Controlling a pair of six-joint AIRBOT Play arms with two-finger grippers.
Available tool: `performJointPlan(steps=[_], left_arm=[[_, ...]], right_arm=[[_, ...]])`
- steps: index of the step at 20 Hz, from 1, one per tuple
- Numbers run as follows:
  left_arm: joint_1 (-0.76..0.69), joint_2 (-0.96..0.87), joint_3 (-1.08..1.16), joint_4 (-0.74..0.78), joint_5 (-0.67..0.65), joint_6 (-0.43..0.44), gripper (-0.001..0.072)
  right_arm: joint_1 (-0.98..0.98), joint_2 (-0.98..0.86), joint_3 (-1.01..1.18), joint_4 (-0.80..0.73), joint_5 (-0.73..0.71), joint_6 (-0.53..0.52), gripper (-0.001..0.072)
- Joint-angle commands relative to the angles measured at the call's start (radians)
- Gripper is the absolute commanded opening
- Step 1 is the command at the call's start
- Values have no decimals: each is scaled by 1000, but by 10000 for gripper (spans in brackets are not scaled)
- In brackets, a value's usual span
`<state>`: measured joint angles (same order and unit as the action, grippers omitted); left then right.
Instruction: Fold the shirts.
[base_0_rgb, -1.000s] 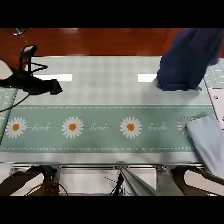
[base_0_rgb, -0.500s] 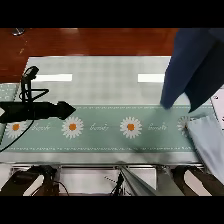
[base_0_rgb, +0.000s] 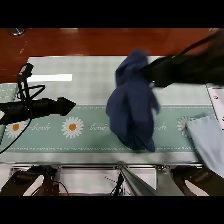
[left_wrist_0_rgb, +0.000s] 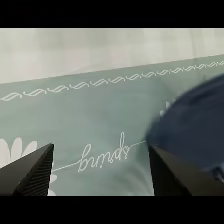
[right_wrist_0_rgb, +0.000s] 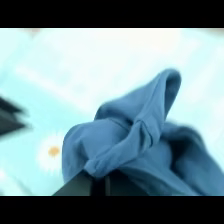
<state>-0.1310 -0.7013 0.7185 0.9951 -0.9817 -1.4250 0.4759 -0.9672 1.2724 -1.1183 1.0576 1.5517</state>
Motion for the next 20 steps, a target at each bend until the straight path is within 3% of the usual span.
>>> performJointPlan(steps=[1, 3, 6, 7, 8, 9, 12, 15, 18, 20], left_arm=[[0, 1, -1, 0, 2, 0, 703], [0, -3, -1, -1, -11, 0, 703], [0, -19, -1, 0, -68, 0, 703], [0, -24, -1, 0, -81, 0, 703], [0, -27, -1, -1, -90, 0, 703], [0, -28, -1, -1, -99, 0, 703], [0, -28, -1, -2, -187, -1, 703], [0, -29, -6, -1, -278, -1, 703], [0, -52, -49, -3, -280, -16, 703], [0, -101, -89, -61, -230, 11, 703]], right_arm=[[206, -131, -264, -18, -249, 138, 29], [251, -263, -269, 18, -272, 139, 29], [256, -381, -268, 204, -311, 124, 55], [252, -396, -265, 277, -317, 77, 208], [239, -397, -256, 328, -312, 14, 480], [208, -392, -230, 330, -274, -18, 636], [-33, -335, -95, 256, -43, -18, 632], [-360, -187, -49, 117, 101, -15, 631], [-635, -23, -135, -129, 219, -4, 629], [-773, 86, -299, -163, 214, -3, 626]])
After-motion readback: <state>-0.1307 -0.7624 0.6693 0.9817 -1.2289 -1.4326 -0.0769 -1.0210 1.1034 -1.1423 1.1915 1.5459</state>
